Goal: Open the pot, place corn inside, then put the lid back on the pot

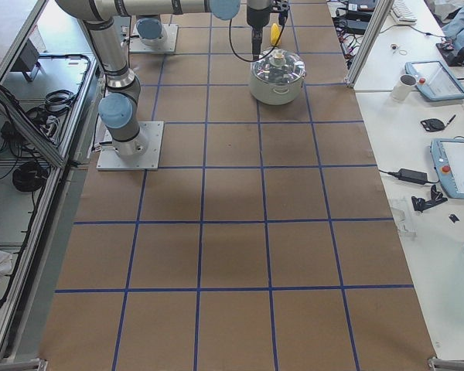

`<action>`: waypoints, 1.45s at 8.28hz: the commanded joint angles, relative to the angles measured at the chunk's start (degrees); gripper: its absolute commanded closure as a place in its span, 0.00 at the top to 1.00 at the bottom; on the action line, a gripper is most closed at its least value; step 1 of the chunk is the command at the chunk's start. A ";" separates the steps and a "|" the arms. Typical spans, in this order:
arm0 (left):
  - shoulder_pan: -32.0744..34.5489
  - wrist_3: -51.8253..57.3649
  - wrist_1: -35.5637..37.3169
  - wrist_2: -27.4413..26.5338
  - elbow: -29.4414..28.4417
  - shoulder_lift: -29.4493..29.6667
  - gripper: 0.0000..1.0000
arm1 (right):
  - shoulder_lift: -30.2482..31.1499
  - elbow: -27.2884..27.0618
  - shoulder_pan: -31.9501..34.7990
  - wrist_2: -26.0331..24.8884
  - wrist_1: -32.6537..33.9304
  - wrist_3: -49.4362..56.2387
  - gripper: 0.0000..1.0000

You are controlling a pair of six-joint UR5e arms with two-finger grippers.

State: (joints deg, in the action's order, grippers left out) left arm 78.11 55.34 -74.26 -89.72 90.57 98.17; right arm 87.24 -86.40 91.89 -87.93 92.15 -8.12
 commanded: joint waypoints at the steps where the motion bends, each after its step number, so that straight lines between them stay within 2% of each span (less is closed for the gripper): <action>1: -0.24 15.69 9.00 0.42 0.39 6.04 1.00 | -8.46 0.97 9.05 0.66 12.22 -10.75 1.00; 3: -0.24 24.00 12.38 0.51 0.57 9.39 1.00 | -13.13 1.76 12.59 0.39 19.79 -18.14 1.00; 7: -0.32 38.15 15.54 0.77 0.66 15.54 1.00 | -20.08 4.31 16.47 -2.68 23.85 -18.88 1.00; 8: -0.32 39.57 17.12 0.86 0.74 17.30 1.00 | -21.23 4.57 16.30 -2.86 23.86 -15.04 1.00; 10: -0.32 43.33 19.67 2.18 0.66 21.16 1.00 | -22.81 6.50 16.21 -3.83 23.86 -14.12 1.00; 12: -0.32 44.15 20.03 2.27 0.74 22.59 1.00 | -23.35 6.68 15.34 -3.39 23.86 -13.94 1.00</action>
State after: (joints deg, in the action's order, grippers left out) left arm 77.78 98.12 -54.95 -87.66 91.24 119.15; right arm 64.53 -80.17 107.94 -91.58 115.98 -22.51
